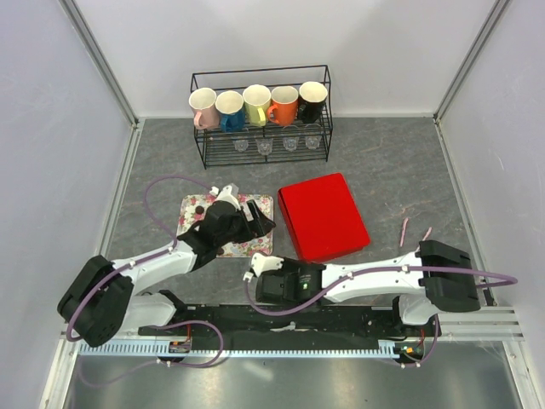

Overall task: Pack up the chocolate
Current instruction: Close the box lid on the packing box.

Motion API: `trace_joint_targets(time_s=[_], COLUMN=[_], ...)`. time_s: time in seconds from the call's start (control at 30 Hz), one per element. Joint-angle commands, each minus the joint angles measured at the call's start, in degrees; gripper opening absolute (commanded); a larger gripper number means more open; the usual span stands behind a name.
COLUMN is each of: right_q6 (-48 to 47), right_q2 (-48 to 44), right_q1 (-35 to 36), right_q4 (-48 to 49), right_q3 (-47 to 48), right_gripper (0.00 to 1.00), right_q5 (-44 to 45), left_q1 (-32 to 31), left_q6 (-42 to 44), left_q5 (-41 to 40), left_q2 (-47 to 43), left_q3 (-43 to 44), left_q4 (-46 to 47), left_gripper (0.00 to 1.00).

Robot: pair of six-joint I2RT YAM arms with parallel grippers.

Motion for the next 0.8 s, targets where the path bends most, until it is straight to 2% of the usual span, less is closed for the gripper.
trace_joint_targets(time_s=[0.0, 0.13, 0.17, 0.23, 0.27, 0.33, 0.37, 0.43, 0.47, 0.5, 0.6, 0.63, 0.67, 0.77], right_q6=[1.46, 4.27, 4.54, 5.42, 5.68, 6.82, 7.52, 10.07, 10.6, 11.39, 15.42, 17.87, 19.29, 21.68], right_q2=[-6.04, -12.19, -13.6, -17.73, -20.53, -23.09, -24.93, -26.09, -26.62, -26.71, -25.75, -25.13, -23.56, -18.56], right_q1=[-0.61, -6.22, -9.81, -14.48, -20.25, -26.16, -32.2, -38.73, -45.46, -49.01, -61.67, -64.66, -69.82, -75.32], right_q4=[3.31, 4.54, 4.89, 6.03, 7.52, 9.37, 11.03, 12.88, 15.15, 16.31, 22.8, 24.83, 29.02, 35.72], right_q3=[0.58, 0.23, -0.03, -0.21, -0.47, -1.52, -1.79, -3.27, -3.89, -4.42, -7.32, -9.07, -9.78, -10.93], right_gripper=[0.15, 0.34, 0.43, 0.51, 0.53, 0.59, 0.61, 0.66, 0.68, 0.7, 0.74, 0.77, 0.78, 0.83], right_q5=[-2.44, -5.16, -6.65, -9.02, -10.78, -14.74, -15.97, -20.8, -23.43, -28.85, -37.84, -44.92, -48.12, -57.19], left_q1=[-0.16, -0.43, -0.6, -0.95, -1.3, -1.74, -2.18, -2.45, -2.8, -2.97, -3.41, -3.42, -3.42, -3.42], left_q6=[-2.24, -2.59, -2.68, -2.6, -2.59, -2.59, -2.51, -2.59, -2.51, -2.51, -2.33, -2.42, -2.51, -2.95], left_q5=[1.93, 1.93, 1.93, 1.93, 1.93, 1.93, 1.93, 2.01, 2.19, 2.28, 2.45, 2.28, 2.36, 1.75], left_q2=[0.99, 1.87, 2.05, 3.19, 3.63, 5.12, 5.65, 7.58, 8.2, 8.99, 11.8, 12.5, 14.08, 17.07], left_q3=[-0.13, 0.4, 1.01, 1.8, 2.76, 3.73, 4.61, 5.67, 6.98, 7.6, 10.32, 10.94, 11.99, 14.01], left_q4=[5.3, 5.91, 6.0, 6.18, 6.27, 6.62, 6.88, 7.49, 7.58, 7.76, 8.2, 8.37, 8.46, 8.64], left_gripper=[0.9, 0.9, 0.9, 0.9, 0.9, 0.9, 0.9, 0.91, 0.91, 0.91, 0.91, 0.91, 0.91, 0.92])
